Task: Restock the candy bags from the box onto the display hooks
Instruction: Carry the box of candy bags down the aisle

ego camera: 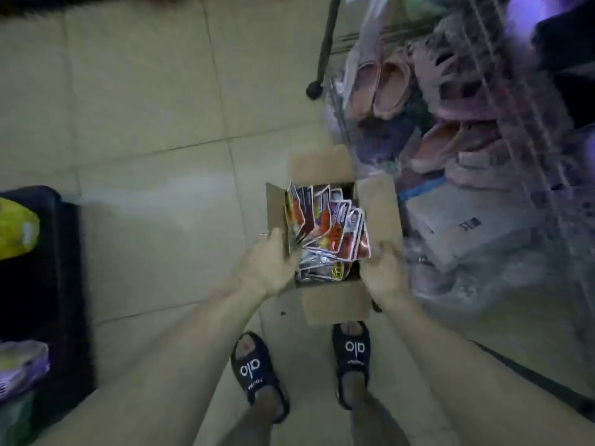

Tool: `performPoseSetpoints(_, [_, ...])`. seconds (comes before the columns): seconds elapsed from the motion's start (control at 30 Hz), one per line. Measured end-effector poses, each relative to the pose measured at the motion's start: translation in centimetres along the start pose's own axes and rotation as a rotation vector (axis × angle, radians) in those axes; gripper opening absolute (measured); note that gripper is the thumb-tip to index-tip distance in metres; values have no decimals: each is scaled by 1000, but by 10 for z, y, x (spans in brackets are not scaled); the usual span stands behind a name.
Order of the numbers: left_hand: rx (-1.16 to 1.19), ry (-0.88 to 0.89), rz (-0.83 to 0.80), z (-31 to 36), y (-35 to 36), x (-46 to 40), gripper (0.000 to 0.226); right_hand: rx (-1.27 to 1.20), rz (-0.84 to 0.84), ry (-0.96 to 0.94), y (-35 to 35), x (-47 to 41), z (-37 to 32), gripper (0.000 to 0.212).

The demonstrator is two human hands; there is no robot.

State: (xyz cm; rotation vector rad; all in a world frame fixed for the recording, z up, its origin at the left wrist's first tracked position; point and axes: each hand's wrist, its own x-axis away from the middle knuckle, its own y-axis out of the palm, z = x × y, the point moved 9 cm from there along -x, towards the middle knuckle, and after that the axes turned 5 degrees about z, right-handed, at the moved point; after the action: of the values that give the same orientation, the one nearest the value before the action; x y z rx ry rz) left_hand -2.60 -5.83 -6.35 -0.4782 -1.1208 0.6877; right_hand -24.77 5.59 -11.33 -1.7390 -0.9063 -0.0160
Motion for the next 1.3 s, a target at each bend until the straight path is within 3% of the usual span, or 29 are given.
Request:
performPoseSetpoints(0.13, [2,-120,-32,-28,46,-42,67,174,-49,6,34,-38,25,35])
performPoseSetpoints(0.27, [152,-212,-3,-49,74,-70,82,140,-156,2,76,-57,43,52])
performPoseSetpoints(0.37, [293,-273,-24,-62,92,-88,89,98,-131,-30,90,-67,45,43])
performPoseSetpoints(0.53, [386,-263,-44,-65,108,-110,77,178,-116,-49,94,-75,53,50])
performPoseSetpoints(0.73, [905,-308,-279,-52,121,-103,77,159,-162,-88,100,-89,52,42])
performPoseSetpoints(0.8, [1008,-301,-361,-53,125,-98,66,153,-169,-120,100,-88,50,43])
performPoseSetpoints(0.83, [1015,-290,-391,-58,130,-97,71,145,-175,-134,101,-87,51,44])
performPoseSetpoints(0.97, [864,-191,-416,-67,149,-93,111,97,-209,-103,105,-84,59,39])
performPoseSetpoints(1.1, [527,-102,-122,-64,138,-100,84,38,-214,7,108,-84,66,7])
performPoseSetpoints(1.2, [323,-139,3,-64,138,-108,61,30,-207,10,110,-83,65,10])
performPoseSetpoints(1.3, [264,-216,-32,-69,143,-111,62,78,-202,3,110,-80,63,19])
